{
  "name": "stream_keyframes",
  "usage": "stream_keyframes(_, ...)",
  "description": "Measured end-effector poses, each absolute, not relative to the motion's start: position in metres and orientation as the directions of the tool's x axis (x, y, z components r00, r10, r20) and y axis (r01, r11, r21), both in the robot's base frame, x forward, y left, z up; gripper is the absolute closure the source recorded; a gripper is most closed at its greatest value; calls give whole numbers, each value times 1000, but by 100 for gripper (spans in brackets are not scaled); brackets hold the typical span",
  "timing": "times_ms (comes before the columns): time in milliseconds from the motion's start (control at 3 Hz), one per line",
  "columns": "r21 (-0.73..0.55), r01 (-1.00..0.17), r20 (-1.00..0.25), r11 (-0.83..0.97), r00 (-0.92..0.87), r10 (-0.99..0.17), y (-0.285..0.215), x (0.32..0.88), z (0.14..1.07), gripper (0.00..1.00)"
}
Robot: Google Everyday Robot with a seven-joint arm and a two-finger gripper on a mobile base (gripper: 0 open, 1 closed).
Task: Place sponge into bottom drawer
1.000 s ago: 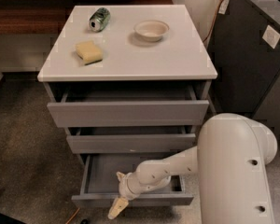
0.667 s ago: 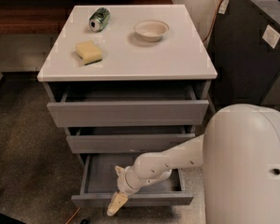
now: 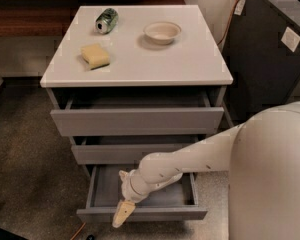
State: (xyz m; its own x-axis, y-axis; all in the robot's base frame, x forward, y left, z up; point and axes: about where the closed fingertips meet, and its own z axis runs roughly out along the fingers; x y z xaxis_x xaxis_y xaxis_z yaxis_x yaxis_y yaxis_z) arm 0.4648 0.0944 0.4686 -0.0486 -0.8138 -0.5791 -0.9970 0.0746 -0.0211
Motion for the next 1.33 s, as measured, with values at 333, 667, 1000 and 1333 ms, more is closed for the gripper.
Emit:
stream_keyframes(333, -36, -996, -603, 82, -44, -797, 89, 470, 484, 0)
stream_keyframes(667, -61, -995, -623, 81, -25, -782, 85, 479, 504, 0)
stream_keyframes(1000, -87, -993, -630, 74, -3, -777, 80, 495, 531, 0)
stream_keyframes(1333, -116, -992, -617, 53, 30, -786, 79, 510, 563, 0)
